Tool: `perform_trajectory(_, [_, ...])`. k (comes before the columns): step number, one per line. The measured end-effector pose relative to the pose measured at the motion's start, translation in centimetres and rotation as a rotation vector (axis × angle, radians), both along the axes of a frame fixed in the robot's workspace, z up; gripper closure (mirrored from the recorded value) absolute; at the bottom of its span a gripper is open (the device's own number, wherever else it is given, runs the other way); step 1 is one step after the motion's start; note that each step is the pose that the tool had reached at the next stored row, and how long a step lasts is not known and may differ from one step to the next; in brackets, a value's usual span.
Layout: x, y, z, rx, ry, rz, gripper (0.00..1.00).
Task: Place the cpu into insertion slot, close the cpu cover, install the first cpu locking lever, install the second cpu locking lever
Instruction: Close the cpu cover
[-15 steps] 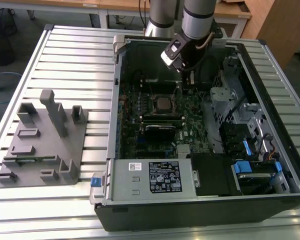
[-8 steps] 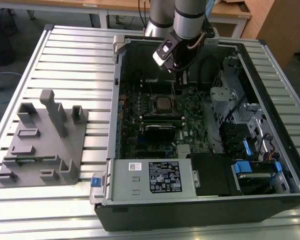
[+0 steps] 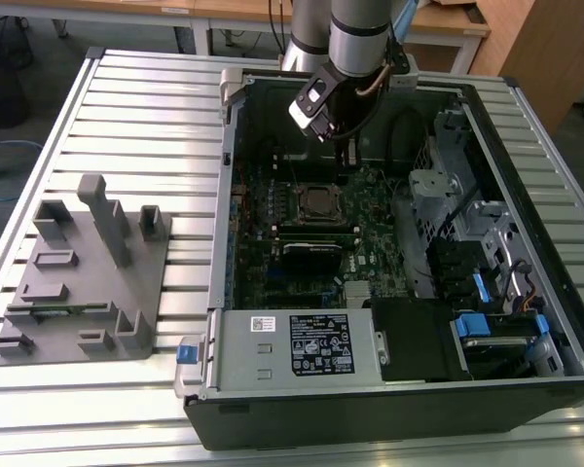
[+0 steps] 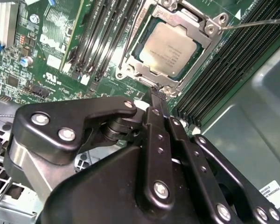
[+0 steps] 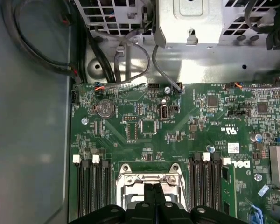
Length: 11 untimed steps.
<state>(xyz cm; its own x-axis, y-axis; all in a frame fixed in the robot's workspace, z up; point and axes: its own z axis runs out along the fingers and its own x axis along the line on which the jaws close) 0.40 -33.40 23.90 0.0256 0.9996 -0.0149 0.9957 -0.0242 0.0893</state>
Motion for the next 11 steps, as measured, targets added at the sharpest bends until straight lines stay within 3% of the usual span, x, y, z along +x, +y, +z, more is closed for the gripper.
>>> perform_trajectory(11, [-0.01, 0.01, -0.11, 0.0005, -0.0001, 0.0, 0.89])
